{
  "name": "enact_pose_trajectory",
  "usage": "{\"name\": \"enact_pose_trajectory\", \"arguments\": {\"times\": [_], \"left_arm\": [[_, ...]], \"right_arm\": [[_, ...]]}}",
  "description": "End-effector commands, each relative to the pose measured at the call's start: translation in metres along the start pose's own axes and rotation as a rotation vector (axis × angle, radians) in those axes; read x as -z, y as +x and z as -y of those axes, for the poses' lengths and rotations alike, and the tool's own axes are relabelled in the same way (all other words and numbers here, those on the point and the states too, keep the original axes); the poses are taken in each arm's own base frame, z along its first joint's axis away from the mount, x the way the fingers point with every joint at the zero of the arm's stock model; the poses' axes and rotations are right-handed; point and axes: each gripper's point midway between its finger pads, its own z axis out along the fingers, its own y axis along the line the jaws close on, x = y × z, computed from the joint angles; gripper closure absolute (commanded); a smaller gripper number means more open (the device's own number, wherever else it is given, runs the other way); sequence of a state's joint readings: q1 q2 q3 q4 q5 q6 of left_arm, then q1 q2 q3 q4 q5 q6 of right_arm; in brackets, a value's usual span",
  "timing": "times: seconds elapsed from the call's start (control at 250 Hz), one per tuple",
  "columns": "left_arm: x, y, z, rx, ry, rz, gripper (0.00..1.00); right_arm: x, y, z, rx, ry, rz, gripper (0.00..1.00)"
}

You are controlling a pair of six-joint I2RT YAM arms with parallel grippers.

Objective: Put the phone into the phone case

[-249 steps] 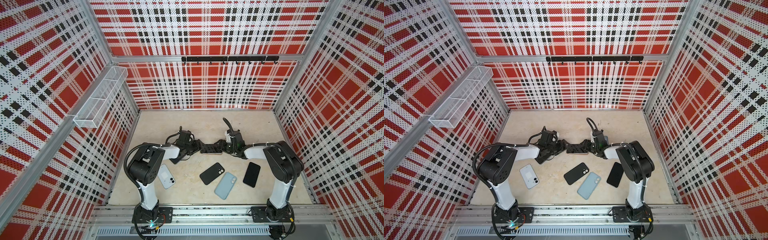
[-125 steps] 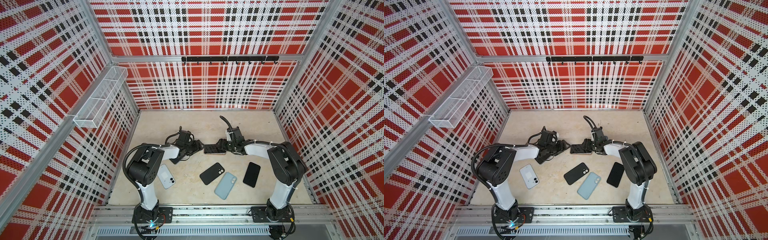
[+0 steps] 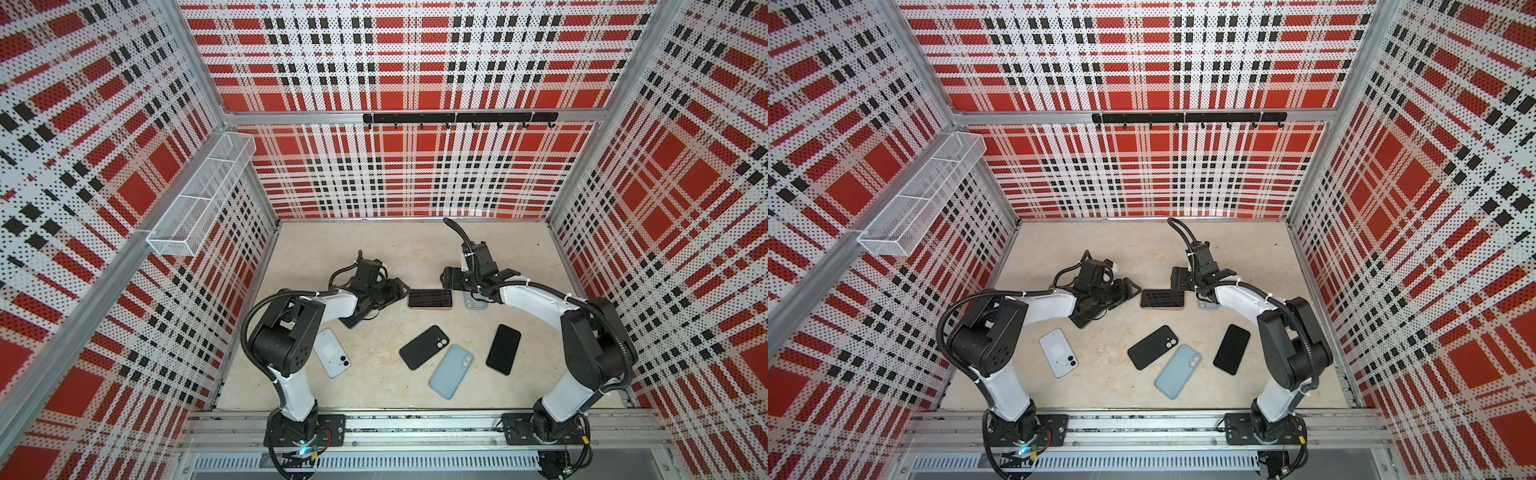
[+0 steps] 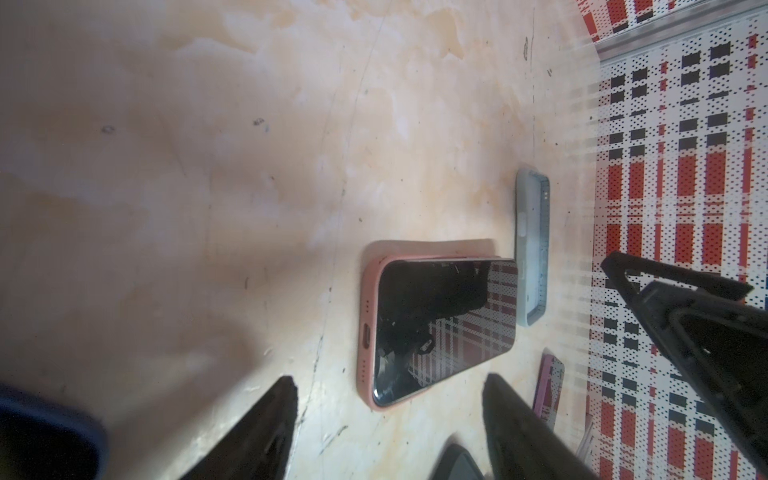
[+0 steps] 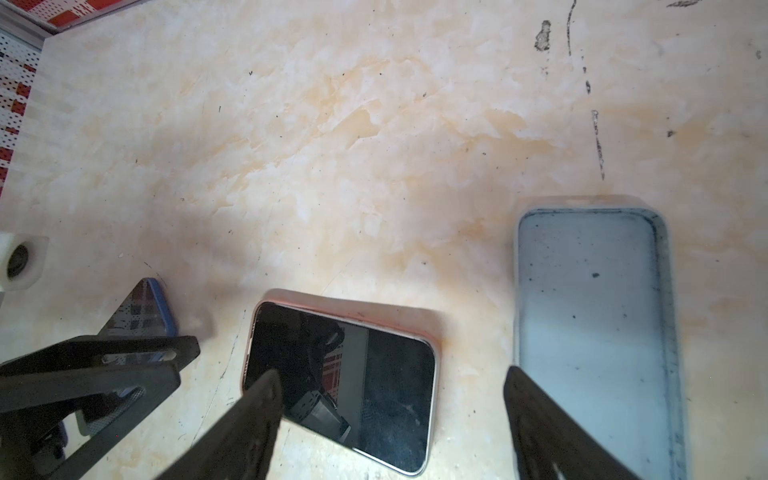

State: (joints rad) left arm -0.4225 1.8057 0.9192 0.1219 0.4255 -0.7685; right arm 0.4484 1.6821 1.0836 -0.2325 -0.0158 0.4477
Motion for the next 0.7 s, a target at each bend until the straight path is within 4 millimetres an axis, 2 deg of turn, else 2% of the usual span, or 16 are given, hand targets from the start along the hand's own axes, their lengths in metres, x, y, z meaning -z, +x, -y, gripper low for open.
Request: {"name": "enact_pose_trajectory", "arguments": {"times": [0.0,0.24,0.508,0.696], "left_arm": [[0.001,-0.003,0.013,-0.024,0.032,-0.006,0.28],[-0.013,0.005,0.018,-0.033,0.044,-0.045,0.30],[-0.023,0.011,0.016,-0.036,0.035,-0.066,0.30],[-0.025,0.012,0.015,-0.032,0.035,-0.068,0.30]], "right_arm": [[0.004,0.008,0.001,0.010,-0.004,-0.009,0.20],[-0.014,0.038,0.001,-0.054,-0.055,-0.084,0.36],[-0.032,0.052,-0.001,-0.094,-0.089,-0.114,0.49],[-0.040,0.063,0.001,-0.117,-0.095,-0.134,0.53]]}}
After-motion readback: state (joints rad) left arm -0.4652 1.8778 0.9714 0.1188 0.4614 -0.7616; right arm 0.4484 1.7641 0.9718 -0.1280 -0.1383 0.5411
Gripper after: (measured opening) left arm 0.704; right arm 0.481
